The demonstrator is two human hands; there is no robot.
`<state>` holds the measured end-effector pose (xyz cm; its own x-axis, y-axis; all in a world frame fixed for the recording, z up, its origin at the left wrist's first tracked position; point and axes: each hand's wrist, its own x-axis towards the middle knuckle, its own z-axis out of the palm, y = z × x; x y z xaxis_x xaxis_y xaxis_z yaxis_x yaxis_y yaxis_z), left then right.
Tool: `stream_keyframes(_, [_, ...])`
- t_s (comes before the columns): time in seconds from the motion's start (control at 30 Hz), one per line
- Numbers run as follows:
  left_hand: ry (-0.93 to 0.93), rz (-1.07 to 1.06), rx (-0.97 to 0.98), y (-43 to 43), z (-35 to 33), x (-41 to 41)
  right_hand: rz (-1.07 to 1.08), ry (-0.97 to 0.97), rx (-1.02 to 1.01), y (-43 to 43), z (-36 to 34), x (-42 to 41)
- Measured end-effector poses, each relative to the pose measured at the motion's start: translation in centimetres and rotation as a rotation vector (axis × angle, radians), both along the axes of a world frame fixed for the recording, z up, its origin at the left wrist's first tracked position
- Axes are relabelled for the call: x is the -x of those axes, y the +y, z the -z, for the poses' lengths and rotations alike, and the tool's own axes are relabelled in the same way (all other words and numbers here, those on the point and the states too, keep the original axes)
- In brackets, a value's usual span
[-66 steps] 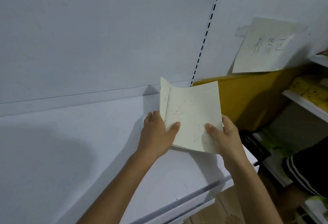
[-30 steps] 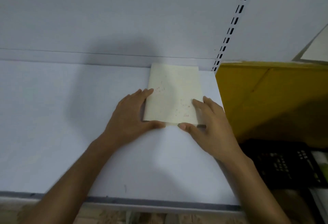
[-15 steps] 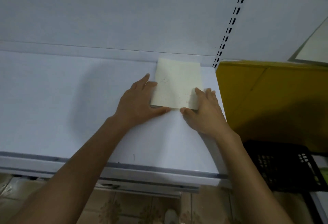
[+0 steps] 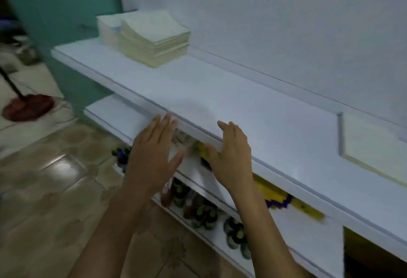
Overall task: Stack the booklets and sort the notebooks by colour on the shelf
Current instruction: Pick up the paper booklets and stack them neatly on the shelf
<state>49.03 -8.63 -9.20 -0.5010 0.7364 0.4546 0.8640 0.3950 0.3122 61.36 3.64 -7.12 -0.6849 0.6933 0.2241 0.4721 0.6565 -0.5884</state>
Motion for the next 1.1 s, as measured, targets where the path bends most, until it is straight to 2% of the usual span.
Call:
stream_keyframes(0.1, [0.026,-0.125,0.045,-7.4,0.2,4.6,-0.186,0.024,-0.048,-6.1,-0.5,6.5])
stream_keyframes(0.23, [0.023,-0.262,0.015,-13.6,0.3,8.8,-0.311,0.069,-0.061,-11.8,-0.3,12.0])
stream_keyframes(0.47, [-0.052,-0.313,-0.016,-15.5,2.3,15.4,-0.376,0.06,-0.105,-12.4,0.4,20.1])
stream_keyframes(0.53, [-0.058,-0.283,-0.021,-14.6,2.2,18.0,-0.358,0.081,-0.098,-11.2,0.1,22.9])
stream_keyframes(0.7, [-0.008,-0.176,-0.051,-10.0,1.0,26.8,-0.141,0.356,-0.064,-6.1,-1.6,31.0])
stream_keyframes(0.9, [0.012,-0.033,-0.076,-2.6,-1.5,36.9,0.0,0.49,-0.166,0.7,-4.5,38.6])
stream_keyframes(1.0, [-0.03,0.058,-0.131,0.5,-2.0,39.5,0.048,0.411,-0.307,4.3,-6.1,41.8])
stream_keyframes(1.1, [-0.257,0.153,-0.17,2.9,-2.1,41.5,0.132,0.193,-0.347,8.8,-8.4,44.8])
